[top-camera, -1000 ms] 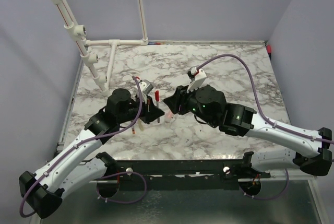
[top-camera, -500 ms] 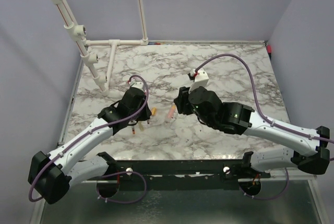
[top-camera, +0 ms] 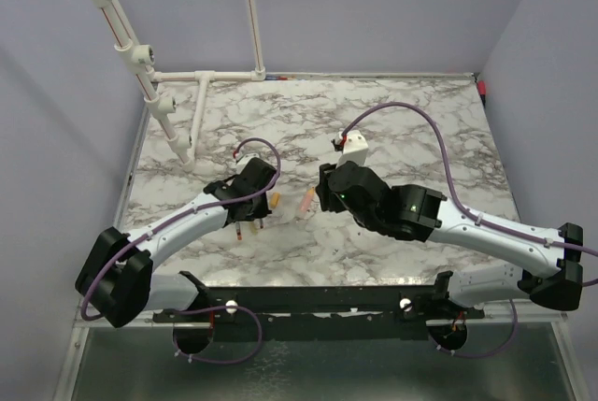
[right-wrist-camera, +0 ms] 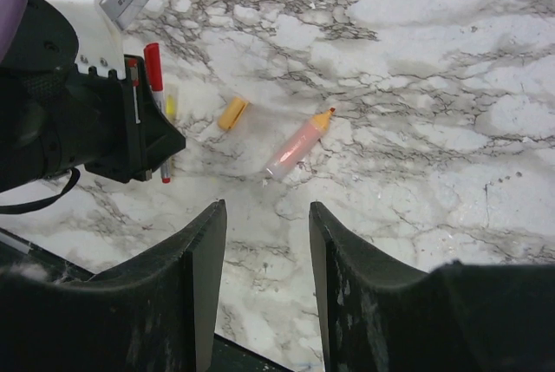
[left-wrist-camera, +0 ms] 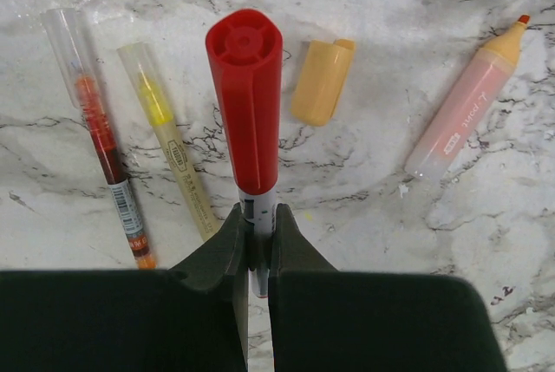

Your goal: Insert the pens into the pen caps

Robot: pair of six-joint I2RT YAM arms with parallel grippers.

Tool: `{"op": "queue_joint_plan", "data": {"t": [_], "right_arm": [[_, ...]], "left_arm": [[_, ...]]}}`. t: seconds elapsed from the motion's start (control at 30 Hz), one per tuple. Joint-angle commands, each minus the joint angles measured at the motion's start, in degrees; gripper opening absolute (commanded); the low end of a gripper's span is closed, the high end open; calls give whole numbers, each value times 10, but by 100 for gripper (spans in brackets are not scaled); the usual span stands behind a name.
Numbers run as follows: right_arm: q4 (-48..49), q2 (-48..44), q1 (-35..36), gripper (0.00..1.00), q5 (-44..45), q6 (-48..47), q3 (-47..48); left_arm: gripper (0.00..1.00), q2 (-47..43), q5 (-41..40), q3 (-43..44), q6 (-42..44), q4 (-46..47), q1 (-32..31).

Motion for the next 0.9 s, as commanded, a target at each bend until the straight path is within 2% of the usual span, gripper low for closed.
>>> {"op": "queue_joint_plan", "data": {"t": [0.0, 0.2, 0.57, 0.87], "right_arm": [[-21, -11, 1, 47, 14, 16, -19], [-21, -18, 1, 47, 13, 19, -29], [-28, -22, 1, 48, 7, 24, -43], [-24, -16, 1, 48, 5, 22, -47]], "left_arm": [[0, 32, -32, 19, -28, -2, 1], [0, 71, -28, 18, -39, 10, 1], [16, 102, -45, -1, -55, 22, 2], [25, 94, -57, -19, -56, 22, 6]]}}
